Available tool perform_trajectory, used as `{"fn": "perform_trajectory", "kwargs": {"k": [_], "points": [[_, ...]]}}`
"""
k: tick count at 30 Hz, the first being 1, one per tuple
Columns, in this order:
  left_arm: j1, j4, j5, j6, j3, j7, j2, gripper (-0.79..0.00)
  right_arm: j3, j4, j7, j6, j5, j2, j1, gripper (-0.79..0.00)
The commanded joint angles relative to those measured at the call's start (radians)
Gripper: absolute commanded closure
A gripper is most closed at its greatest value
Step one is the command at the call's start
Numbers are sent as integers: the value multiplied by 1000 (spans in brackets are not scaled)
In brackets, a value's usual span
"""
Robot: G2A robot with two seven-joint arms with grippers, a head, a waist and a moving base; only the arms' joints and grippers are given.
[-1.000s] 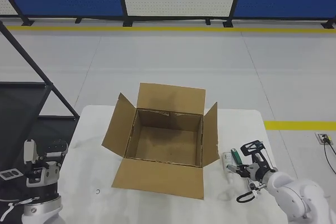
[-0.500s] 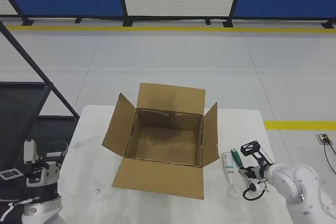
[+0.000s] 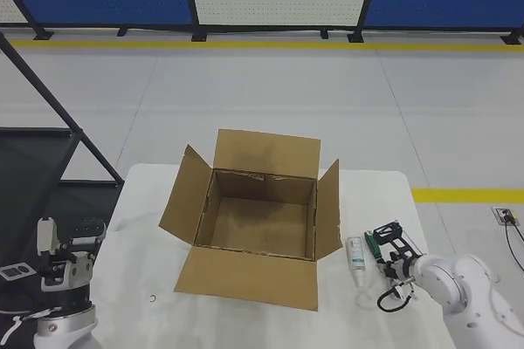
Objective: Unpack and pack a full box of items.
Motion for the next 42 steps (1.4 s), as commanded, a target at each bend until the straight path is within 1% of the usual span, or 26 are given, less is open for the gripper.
{"fn": "perform_trajectory", "kwargs": {"k": [1, 7, 12, 15, 18, 19, 21, 27, 32, 35, 39, 42], "points": [[0, 0, 0, 0, 0, 0, 0, -785, 5, -17, 1, -2, -3, 2, -14, -332], [0, 0, 0, 0, 0, 0, 0, -785, 9, -39, 8, -7, 2, 7, -36, -339], [0, 0, 0, 0, 0, 0, 0, -785, -14, -18, 10, -9, 6, 5, -23, -336], [0, 0, 0, 0, 0, 0, 0, -785, -27, 4, 10, -7, 8, 3, -10, -320], [0, 0, 0, 0, 0, 0, 0, -785, -35, 25, 15, 0, 10, 2, 4, -228], [0, 0, 0, 0, 0, 0, 0, -785, -38, 29, 16, 1, 11, 2, 8, -185], [0, 0, 0, 0, 0, 0, 0, -785, -40, 34, 14, 4, 12, 2, 13, 0], [0, 0, 0, 0, 0, 0, 0, -785, -21, -14, -11, 28, 15, 6, -5, 0], [0, 0, 0, 0, 0, 0, 0, -785, 29, -103, -42, 62, 55, 10, -30, 0], [0, 0, 0, 0, 0, 0, 0, -785, 62, -191, -61, 89, 83, 13, -40, 0], [0, 0, 0, 0, 0, 0, 0, -785, 94, -375, -87, 127, 110, 14, -53, 0], [0, 0, 0, 0, 0, 0, 0, -785, 100, -531, -101, 159, 102, 14, -64, 0]]}}
